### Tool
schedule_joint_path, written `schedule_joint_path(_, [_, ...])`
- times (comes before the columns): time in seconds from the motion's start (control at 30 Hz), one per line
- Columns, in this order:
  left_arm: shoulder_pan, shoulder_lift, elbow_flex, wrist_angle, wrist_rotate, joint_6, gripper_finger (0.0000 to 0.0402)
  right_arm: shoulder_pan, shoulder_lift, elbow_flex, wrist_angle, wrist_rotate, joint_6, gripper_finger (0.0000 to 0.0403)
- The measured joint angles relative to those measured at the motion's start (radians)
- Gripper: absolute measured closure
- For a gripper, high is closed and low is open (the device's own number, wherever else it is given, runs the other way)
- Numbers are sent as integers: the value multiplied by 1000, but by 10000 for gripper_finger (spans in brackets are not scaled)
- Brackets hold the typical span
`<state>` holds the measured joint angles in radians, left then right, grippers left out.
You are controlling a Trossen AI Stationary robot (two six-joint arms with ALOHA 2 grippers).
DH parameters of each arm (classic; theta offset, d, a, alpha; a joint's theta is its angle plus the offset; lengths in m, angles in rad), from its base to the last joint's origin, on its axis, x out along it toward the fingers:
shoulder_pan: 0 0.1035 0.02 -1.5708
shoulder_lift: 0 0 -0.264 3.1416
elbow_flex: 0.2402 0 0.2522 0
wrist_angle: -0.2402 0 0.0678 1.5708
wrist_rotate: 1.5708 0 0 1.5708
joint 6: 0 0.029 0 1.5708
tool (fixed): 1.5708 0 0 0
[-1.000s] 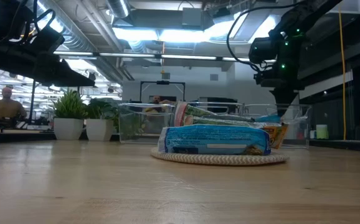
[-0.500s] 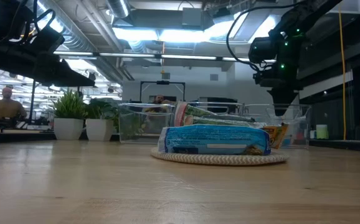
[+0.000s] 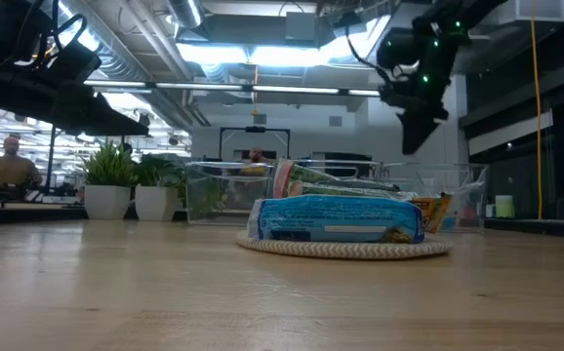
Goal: Pick and place Granola Bars by type
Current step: Put the red granola bar into the right transparent bin
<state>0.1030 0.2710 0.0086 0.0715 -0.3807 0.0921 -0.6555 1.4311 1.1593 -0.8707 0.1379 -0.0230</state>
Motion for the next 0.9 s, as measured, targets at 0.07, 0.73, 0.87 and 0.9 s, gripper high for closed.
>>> schedule_joint_path(0.07, [0,0,0,0,0,0,398,32,0,27,-8,0,-11,279])
schedule_joint_path(0.73, [0,0,0,0,0,0,398,498,0,101,-103,-116,-114,279])
schedule_joint_path(0.87, [0,0,0,0,0,0,398,606,0,101,-100,-127,-131,279])
schedule_joint_path(0.9, [0,0,0,0,0,0,398,631,0,101,-95,-143,-142,279])
